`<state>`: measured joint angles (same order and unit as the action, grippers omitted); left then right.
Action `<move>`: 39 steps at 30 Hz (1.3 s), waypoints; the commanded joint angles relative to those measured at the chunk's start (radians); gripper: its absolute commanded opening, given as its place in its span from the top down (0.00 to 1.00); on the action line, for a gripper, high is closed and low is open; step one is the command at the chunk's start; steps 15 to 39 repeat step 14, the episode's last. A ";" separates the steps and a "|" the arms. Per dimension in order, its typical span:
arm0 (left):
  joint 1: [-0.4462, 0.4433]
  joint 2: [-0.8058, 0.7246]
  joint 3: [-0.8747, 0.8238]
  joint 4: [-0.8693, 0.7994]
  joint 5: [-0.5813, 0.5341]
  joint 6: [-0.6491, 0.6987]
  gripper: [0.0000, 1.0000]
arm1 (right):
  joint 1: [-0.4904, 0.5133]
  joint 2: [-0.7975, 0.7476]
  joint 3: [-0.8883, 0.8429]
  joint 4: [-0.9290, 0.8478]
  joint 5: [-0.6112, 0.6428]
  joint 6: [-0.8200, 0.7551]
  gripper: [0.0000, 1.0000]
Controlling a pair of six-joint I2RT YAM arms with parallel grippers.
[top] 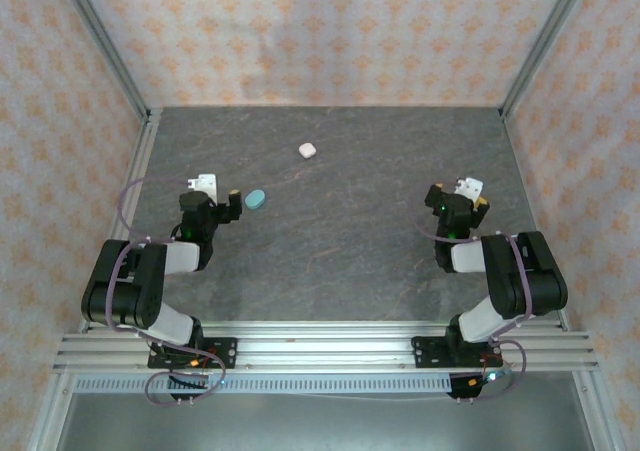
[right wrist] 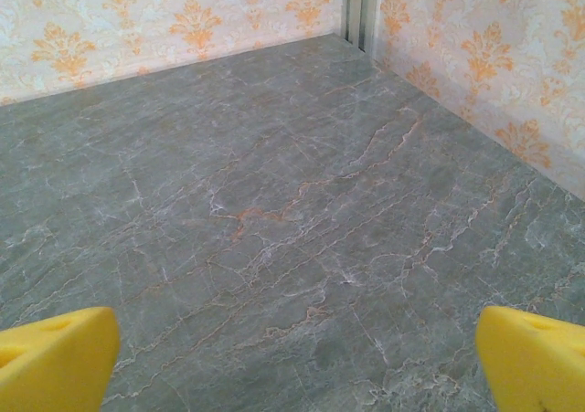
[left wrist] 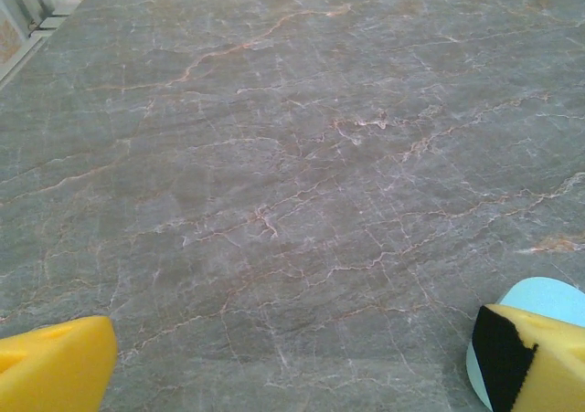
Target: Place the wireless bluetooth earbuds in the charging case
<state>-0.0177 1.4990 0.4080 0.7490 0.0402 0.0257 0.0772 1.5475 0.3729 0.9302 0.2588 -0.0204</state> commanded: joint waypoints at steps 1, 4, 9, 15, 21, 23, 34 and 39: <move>-0.001 -0.003 0.020 -0.011 -0.034 -0.004 0.00 | -0.007 0.005 0.001 -0.010 0.006 0.000 0.01; 0.000 -0.003 0.019 -0.010 -0.033 -0.004 0.00 | -0.007 0.004 0.002 -0.010 0.005 0.001 0.01; -0.001 -0.003 0.020 -0.010 -0.034 -0.004 0.00 | -0.008 0.011 0.017 -0.036 -0.004 0.003 0.01; -0.001 -0.005 0.020 -0.009 -0.034 -0.004 0.00 | -0.008 0.005 0.002 -0.011 -0.004 0.000 0.01; -0.001 -0.005 0.020 -0.009 -0.034 -0.004 0.00 | -0.008 0.005 0.002 -0.011 -0.004 0.000 0.01; -0.001 -0.005 0.020 -0.009 -0.034 -0.004 0.00 | -0.008 0.005 0.002 -0.011 -0.004 0.000 0.01; -0.001 -0.005 0.020 -0.009 -0.034 -0.004 0.00 | -0.008 0.005 0.002 -0.011 -0.004 0.000 0.01; -0.001 -0.005 0.020 -0.009 -0.034 -0.004 0.00 | -0.008 0.005 0.002 -0.011 -0.004 0.000 0.01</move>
